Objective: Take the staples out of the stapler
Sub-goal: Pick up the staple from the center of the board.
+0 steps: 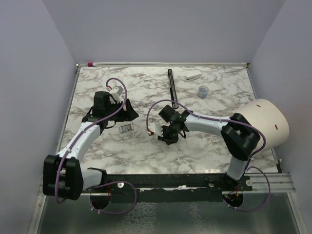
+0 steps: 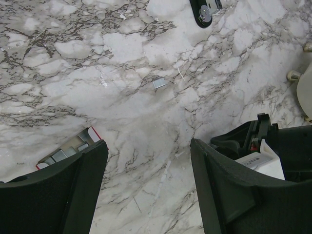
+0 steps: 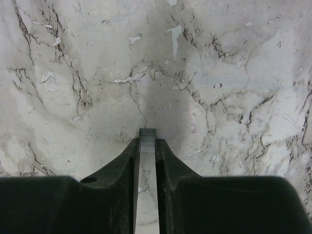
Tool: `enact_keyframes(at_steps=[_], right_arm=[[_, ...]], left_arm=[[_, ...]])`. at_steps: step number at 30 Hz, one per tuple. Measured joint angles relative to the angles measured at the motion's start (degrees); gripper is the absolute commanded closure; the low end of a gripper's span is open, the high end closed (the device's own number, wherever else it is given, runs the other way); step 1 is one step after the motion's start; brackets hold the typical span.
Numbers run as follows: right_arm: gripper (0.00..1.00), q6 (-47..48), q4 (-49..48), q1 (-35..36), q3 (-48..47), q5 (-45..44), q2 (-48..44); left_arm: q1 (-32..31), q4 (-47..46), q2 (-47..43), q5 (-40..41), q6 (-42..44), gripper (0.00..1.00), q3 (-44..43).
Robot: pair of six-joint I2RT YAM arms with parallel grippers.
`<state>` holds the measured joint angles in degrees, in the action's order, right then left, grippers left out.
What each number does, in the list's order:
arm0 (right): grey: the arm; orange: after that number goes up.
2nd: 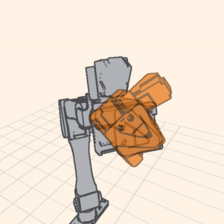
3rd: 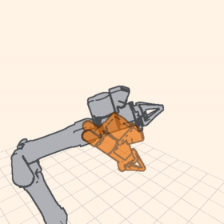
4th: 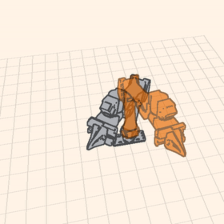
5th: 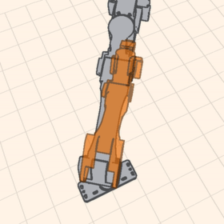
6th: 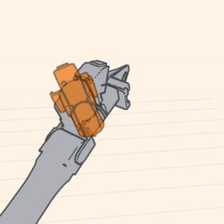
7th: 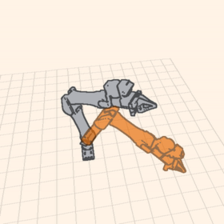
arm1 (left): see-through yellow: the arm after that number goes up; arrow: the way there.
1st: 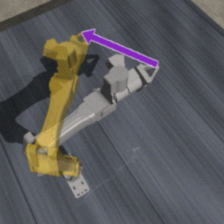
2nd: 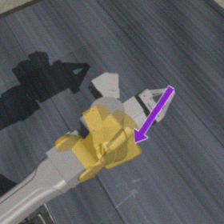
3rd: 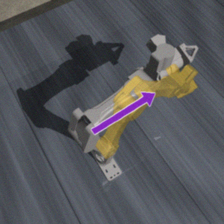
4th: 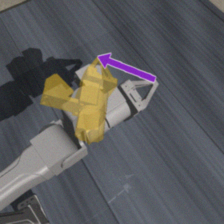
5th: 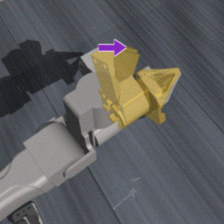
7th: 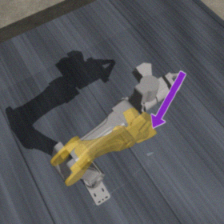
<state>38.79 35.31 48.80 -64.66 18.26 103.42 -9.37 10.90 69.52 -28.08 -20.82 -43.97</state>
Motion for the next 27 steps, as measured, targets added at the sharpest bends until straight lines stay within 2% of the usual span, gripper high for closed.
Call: enact_keyframes(at_steps=[11,18,24,27], right_arm=[[0.87,-1.27,-1.79,0.0,0.92,0.2,-0.68],[0.9,-4.85,-6.19,-0.07,4.66,2.01,-6.91],[0.9,-11.8,-15.3,-1.77,7.54,8.15,-14.56],[0.9,-18.36,-22.84,-3.5,9.51,13.27,-17.05]], left_arm=[[-0.02,0.02,0.0,0.0,0.0,0.29,0.0],[0.04,0.0,0.0,0.0,0.0,0.29,0.0],[0.42,-0.61,0.0,-0.11,-0.52,0.29,0.15],[0.44,-2.49,-0.07,-1.88,-2.4,0.29,1.07]])
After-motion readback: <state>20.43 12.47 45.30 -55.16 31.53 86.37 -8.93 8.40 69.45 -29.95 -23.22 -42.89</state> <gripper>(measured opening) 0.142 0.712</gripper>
